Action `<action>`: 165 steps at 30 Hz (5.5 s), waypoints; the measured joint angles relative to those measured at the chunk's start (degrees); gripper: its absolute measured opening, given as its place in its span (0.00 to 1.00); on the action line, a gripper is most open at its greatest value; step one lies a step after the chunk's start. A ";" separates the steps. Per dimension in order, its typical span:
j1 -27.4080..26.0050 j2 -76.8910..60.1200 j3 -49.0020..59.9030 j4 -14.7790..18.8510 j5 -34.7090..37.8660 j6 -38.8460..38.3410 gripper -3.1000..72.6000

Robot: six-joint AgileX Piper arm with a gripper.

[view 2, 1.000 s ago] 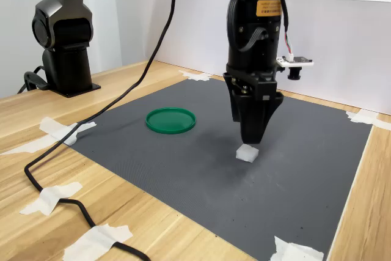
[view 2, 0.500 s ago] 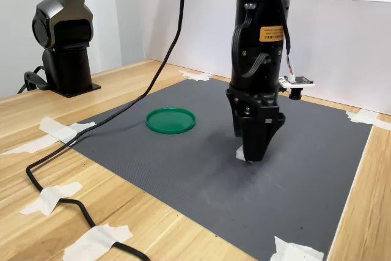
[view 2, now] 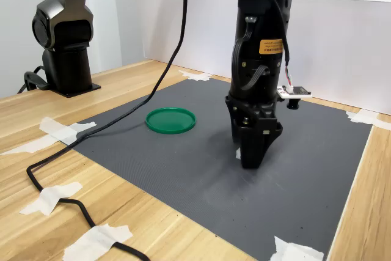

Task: Grasp a white terminal and put it on the green lid.

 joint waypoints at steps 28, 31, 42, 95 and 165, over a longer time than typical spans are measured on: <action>0.00 -16.86 12.05 2.32 -3.62 -5.14 0.52; 0.00 -22.18 17.52 3.79 -5.04 -7.49 0.52; 0.00 -34.97 29.22 4.91 -3.11 -9.02 0.52; 0.00 -30.56 41.28 1.74 -12.29 -9.87 0.76; -2.32 -113.43 82.66 11.77 -32.99 26.13 0.02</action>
